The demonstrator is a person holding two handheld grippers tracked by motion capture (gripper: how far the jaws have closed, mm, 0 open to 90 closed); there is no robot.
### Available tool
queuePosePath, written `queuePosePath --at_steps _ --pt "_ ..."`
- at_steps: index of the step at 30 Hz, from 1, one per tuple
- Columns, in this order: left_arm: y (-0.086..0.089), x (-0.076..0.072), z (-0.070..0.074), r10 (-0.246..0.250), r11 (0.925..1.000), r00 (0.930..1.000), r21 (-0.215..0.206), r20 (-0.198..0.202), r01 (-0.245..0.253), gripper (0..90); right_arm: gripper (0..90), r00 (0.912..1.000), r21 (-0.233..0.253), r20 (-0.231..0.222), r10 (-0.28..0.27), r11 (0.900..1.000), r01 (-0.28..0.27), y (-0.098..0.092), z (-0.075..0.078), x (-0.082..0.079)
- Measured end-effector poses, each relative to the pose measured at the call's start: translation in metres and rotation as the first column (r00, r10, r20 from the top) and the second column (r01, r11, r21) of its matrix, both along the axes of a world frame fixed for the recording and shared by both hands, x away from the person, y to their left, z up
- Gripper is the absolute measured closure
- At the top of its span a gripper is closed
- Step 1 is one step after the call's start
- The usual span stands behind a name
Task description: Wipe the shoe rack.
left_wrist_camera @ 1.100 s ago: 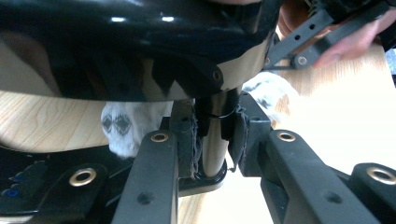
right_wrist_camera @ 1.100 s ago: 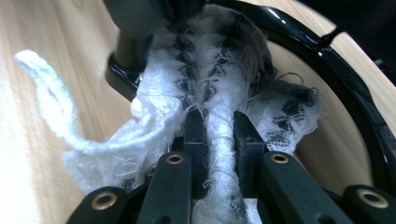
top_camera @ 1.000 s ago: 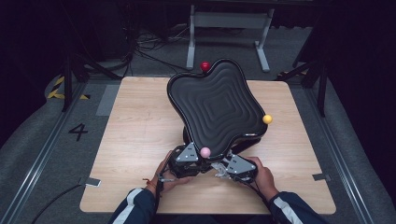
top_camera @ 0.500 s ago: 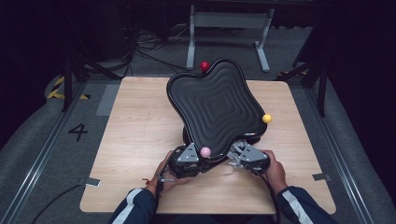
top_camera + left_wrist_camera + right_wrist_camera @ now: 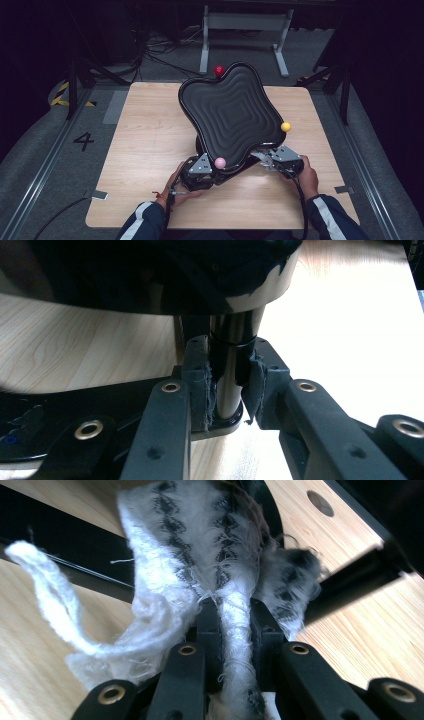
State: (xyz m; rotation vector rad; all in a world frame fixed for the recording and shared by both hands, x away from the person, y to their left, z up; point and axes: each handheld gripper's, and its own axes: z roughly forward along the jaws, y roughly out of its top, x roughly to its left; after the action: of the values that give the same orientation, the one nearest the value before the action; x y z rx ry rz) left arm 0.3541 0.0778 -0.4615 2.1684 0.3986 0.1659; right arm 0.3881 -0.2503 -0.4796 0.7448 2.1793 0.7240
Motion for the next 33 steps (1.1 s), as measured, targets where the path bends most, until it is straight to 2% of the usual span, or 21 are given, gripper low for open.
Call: queuePosePath --at_steps 11,17,18,23,28,31,33 --pt "0.001 0.001 0.000 -0.002 0.9999 1.0000 -0.011 -0.010 0.002 73.4 78.9 0.9997 -0.011 -0.016 -0.016 1.000 0.016 -0.011 0.001 0.001" --pt "0.001 0.001 -0.001 -0.001 0.9999 0.9999 -0.015 -0.016 0.001 73.4 78.9 0.9994 0.009 -0.022 -0.027 1.000 0.027 -0.020 0.005 -0.001" --pt "0.001 0.002 -0.001 -0.002 0.9999 0.9999 -0.015 -0.016 0.002 73.5 79.0 0.9997 0.007 -0.002 -0.025 1.000 0.025 -0.022 0.007 -0.002" --pt "0.001 0.002 -0.001 -0.004 0.9999 0.9999 -0.013 -0.017 0.004 73.4 79.1 0.9989 0.035 0.036 -0.030 0.999 0.028 -0.024 0.015 -0.007" --pt "0.001 0.002 0.000 -0.008 0.9999 0.9999 -0.012 -0.008 0.008 73.5 79.2 0.9947 0.068 0.093 -0.044 0.997 0.038 -0.025 0.024 -0.012" --pt "0.001 0.002 0.000 -0.009 0.9999 0.9999 -0.012 -0.006 0.009 73.5 79.2 0.9949 0.073 0.089 -0.047 0.997 0.040 -0.027 0.025 -0.012" --pt "0.001 0.002 0.000 -0.007 0.9999 0.9999 -0.012 -0.011 0.007 73.5 79.1 0.9968 0.069 0.058 -0.055 0.996 0.051 -0.027 0.021 -0.009"
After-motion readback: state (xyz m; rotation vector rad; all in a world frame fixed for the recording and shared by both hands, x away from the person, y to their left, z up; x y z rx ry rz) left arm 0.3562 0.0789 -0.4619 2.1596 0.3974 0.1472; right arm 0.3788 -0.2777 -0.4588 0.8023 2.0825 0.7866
